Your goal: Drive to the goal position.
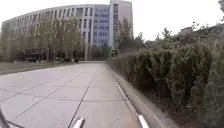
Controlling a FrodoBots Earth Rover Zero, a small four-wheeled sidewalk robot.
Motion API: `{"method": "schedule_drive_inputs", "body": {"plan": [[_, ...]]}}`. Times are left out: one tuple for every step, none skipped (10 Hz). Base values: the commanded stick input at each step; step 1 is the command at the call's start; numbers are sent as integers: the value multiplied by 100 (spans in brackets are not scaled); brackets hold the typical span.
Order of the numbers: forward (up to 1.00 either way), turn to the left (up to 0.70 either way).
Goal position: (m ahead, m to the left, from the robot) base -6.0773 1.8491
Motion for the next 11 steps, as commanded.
{"method": "schedule_drive_inputs", "body": {"plan": [[4, 0], [4, 0], [4, 0], [4, 0], [1, 0], [2, 0], [4, 0], [4, 0], [4, 0], [4, 0], [4, 0]]}}
